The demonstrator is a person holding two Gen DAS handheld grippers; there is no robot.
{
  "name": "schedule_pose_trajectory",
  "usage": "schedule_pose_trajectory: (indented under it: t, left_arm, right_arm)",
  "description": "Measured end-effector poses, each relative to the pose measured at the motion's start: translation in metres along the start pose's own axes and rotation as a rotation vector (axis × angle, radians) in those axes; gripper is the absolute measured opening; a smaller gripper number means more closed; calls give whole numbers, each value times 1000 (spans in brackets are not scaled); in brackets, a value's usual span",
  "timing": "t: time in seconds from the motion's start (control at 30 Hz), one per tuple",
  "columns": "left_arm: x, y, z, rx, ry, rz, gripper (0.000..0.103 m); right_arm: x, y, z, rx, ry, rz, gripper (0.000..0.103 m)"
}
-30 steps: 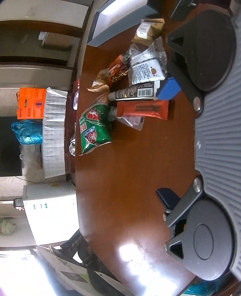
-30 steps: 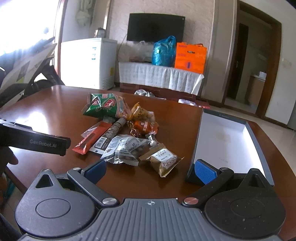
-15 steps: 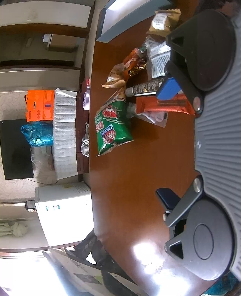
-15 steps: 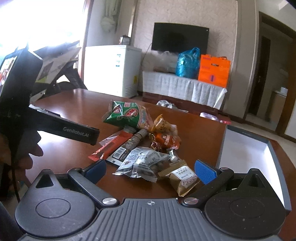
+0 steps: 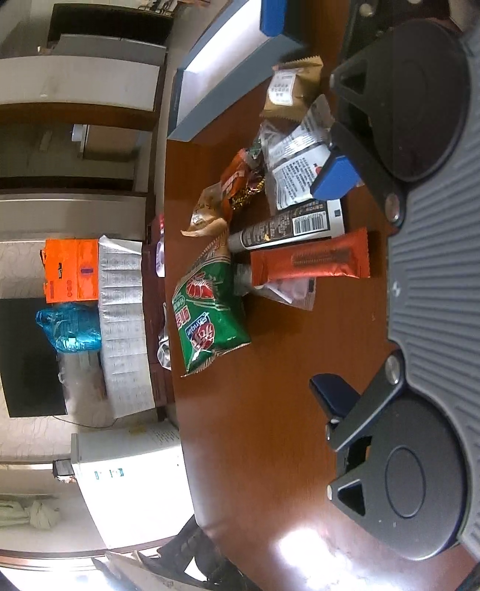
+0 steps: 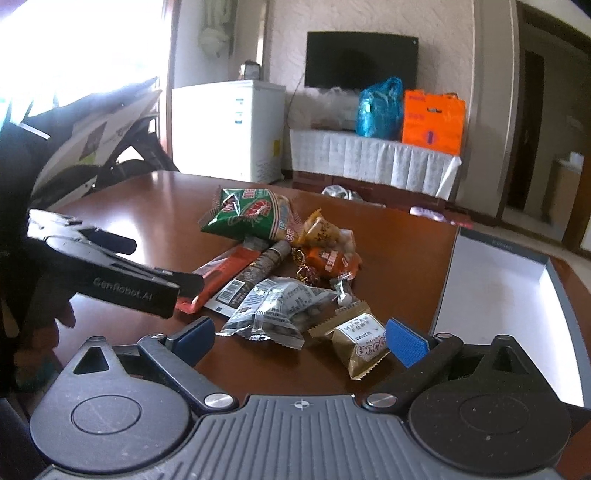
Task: Organize snacks
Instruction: 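Move left tool toward orange bar while right tool moves toward white wrapped packet, then close left tool on orange bar while right tool closes on white wrapped packet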
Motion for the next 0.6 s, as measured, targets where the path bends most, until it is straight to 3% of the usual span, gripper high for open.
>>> schedule_pose_trajectory:
  t: [0.13,0.37,0.6]
  left_arm:
    - [-2,-2,9,26,-10,-20,95]
    - [-12,2,25,33,-7,-3,82]
    - [-7,3,39,61,-13,-57,81]
  right_arm:
    - [3,0,5,13,16,-1,92]
    - [16,-5,21,60,61,-26,67]
    - [14,-1,36,60,73,28,65]
Point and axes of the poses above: each gripper's, at about its wrist camera, not at the fingertips, and z roughly the way its jaws point, x to its left, y to its top, the point moved 7 cm from there along z, roughly the way its jaws point
